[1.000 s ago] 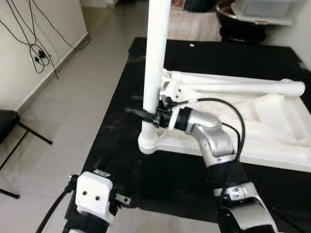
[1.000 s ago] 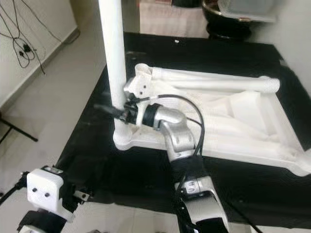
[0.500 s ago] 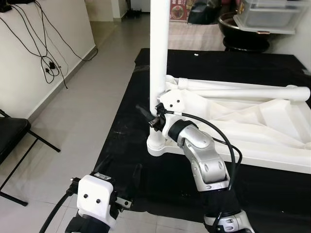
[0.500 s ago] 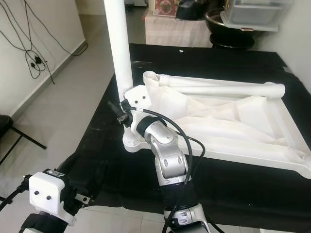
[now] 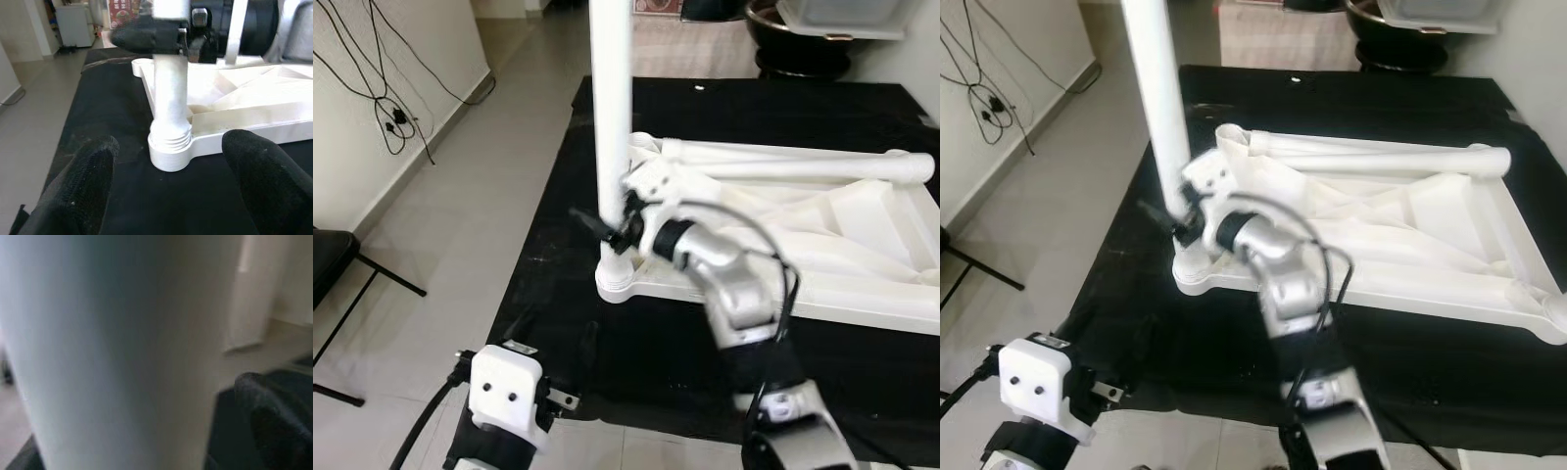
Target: Building children table
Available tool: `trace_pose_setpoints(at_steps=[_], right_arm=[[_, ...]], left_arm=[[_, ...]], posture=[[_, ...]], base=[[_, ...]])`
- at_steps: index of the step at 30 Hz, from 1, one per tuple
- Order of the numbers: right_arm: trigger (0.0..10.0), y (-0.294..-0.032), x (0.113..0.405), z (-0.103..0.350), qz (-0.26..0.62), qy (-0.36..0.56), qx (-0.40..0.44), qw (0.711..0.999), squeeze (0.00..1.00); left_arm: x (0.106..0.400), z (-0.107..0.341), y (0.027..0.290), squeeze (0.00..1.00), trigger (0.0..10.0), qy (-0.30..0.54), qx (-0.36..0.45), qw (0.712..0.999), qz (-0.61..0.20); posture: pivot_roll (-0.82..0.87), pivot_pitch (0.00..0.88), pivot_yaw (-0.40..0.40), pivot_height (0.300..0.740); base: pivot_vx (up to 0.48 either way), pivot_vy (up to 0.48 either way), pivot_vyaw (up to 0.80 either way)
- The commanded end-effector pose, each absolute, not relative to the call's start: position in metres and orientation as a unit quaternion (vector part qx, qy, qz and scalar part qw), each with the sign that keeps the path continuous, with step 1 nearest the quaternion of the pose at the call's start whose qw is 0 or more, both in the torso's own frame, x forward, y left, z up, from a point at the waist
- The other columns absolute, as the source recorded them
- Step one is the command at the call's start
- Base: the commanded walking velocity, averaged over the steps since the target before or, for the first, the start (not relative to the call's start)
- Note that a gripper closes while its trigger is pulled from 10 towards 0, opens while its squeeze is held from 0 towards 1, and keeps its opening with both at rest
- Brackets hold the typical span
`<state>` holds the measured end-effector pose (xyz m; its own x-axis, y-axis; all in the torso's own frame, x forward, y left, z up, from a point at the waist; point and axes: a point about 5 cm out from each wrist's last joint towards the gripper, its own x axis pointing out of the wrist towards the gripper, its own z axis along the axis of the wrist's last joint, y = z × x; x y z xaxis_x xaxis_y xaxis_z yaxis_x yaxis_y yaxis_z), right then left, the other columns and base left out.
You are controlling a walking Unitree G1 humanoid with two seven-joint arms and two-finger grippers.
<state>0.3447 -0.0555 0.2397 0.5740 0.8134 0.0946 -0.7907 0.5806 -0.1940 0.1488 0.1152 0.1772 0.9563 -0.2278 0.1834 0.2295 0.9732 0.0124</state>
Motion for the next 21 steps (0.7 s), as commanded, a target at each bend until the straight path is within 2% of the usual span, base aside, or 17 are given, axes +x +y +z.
trace_pose_setpoints(at_steps=[1,2,3,4,5,6,8,9,15,16,21], right_arm=[[10.0,-0.051,0.344,0.239,0.508,-0.092,-0.066,0.854,0.00],[10.0,-0.051,0.344,0.239,0.508,-0.092,-0.066,0.854,0.00],[10.0,-0.050,0.343,0.242,0.556,-0.098,-0.084,0.821,0.00],[10.0,-0.050,0.343,0.242,0.556,-0.098,-0.084,0.821,0.00],[10.0,-0.049,0.342,0.244,0.595,-0.097,-0.093,0.792,0.00],[10.0,-0.049,0.342,0.244,0.595,-0.097,-0.093,0.792,0.00],[10.0,-0.049,0.340,0.249,0.647,-0.095,-0.112,0.748,0.00],[10.0,-0.050,0.342,0.251,0.661,-0.091,-0.115,0.736,0.00],[10.0,-0.051,0.347,0.259,0.683,-0.089,-0.109,0.716,0.00],[0.0,-0.052,0.350,0.263,0.690,-0.090,-0.107,0.710,0.00],[0.0,-0.053,0.354,0.268,0.706,-0.093,-0.112,0.693,0.00]], left_arm=[[0.147,0.177,0.115,0.00,10.0,-0.088,-0.006,0.990,-0.111],[0.147,0.177,0.115,0.00,10.0,-0.088,-0.006,0.990,-0.111],[0.146,0.177,0.114,0.00,10.0,-0.088,-0.007,0.990,-0.111],[0.146,0.177,0.114,0.00,10.0,-0.088,-0.007,0.990,-0.111],[0.146,0.177,0.113,0.00,10.0,-0.087,-0.007,0.990,-0.111],[0.146,0.177,0.113,0.00,10.0,-0.087,-0.007,0.990,-0.111],[0.145,0.178,0.112,0.00,10.0,-0.086,-0.009,0.990,-0.112],[0.144,0.178,0.112,0.00,10.0,-0.085,-0.009,0.990,-0.112],[0.142,0.177,0.111,0.00,10.0,-0.082,-0.010,0.990,-0.113],[0.141,0.177,0.111,0.00,10.0,-0.080,-0.010,0.990,-0.114],[0.139,0.177,0.110,0.00,10.0,-0.077,-0.011,0.990,-0.114]], posture=[[0.10,0.148,-0.034,0.740],[0.10,0.148,-0.034,0.740],[0.10,0.150,-0.036,0.740],[0.10,0.150,-0.036,0.740],[0.10,0.151,-0.036,0.740],[0.10,0.151,-0.036,0.740],[0.11,0.156,-0.037,0.740],[0.12,0.159,-0.037,0.740],[0.12,0.165,-0.039,0.740],[0.13,0.168,-0.040,0.740],[0.13,0.178,-0.041,0.740]], base=[[0.000,0.000,0.00],[0.000,0.000,0.00],[0.000,0.000,0.00],[0.000,0.000,0.00],[0.000,0.000,0.00],[0.000,0.000,0.00],[0.000,0.000,0.00],[0.000,0.000,0.00],[0.000,0.000,0.00],[0.000,0.000,0.00],[0.000,0.000,0.00]])
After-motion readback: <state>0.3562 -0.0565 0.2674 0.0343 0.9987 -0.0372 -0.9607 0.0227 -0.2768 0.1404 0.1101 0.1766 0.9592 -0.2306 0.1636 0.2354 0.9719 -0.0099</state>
